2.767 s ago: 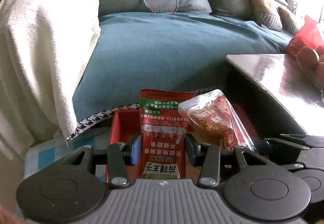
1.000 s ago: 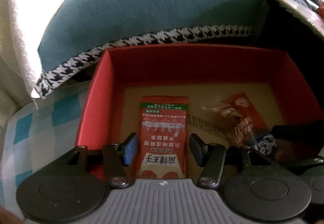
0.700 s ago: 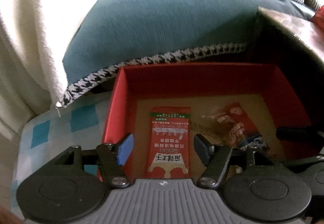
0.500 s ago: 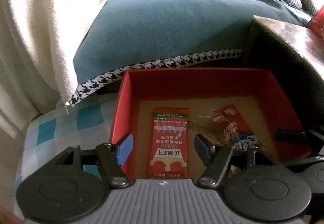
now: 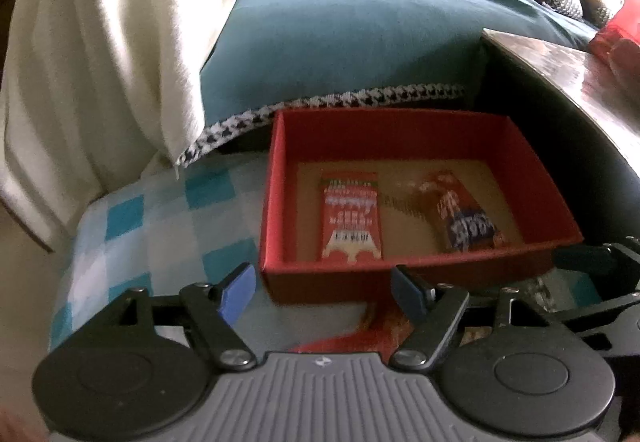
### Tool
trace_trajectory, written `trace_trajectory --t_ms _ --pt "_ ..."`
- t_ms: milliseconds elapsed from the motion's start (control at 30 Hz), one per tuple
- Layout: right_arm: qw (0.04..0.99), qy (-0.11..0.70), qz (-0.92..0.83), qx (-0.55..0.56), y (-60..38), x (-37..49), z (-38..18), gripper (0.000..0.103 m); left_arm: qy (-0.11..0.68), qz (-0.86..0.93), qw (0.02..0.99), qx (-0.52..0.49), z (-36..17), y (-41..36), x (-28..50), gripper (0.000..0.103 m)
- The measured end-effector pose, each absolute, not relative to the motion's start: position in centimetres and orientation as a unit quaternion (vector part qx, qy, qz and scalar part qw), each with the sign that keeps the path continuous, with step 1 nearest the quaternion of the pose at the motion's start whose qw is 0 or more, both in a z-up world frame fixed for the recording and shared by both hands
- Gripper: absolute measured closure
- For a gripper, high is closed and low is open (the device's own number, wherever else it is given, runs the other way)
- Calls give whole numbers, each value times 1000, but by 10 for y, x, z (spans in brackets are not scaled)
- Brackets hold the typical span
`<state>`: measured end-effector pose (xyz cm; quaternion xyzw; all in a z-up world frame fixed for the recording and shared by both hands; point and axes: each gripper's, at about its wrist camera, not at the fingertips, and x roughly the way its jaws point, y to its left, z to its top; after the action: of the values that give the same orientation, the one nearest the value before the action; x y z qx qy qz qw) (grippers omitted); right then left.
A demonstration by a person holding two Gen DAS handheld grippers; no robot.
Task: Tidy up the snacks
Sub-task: 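Open both tools to release the packets into the red box, then grasp the white bread bag with the right tool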
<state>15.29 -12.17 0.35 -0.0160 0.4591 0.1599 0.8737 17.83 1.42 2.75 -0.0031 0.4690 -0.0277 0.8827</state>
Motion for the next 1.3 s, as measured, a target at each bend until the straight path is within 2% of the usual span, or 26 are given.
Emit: trace_trajectory --t_ms 500,833,1133,1300 --pt "847 501 174 -24 -135 62 -11 3 516 -89 852 28 19 9 100 32" --pt "797 521 275 -131 -100 -10 -36 5 522 -94 848 15 24 20 72 32" --pt "748 534 340 -197 -59 -25 -60 6 525 -93 846 -16 26 32 72 32" --pt "740 560 338 -160 -61 -23 -64 0 523 -101 846 -22 29 32 72 32"
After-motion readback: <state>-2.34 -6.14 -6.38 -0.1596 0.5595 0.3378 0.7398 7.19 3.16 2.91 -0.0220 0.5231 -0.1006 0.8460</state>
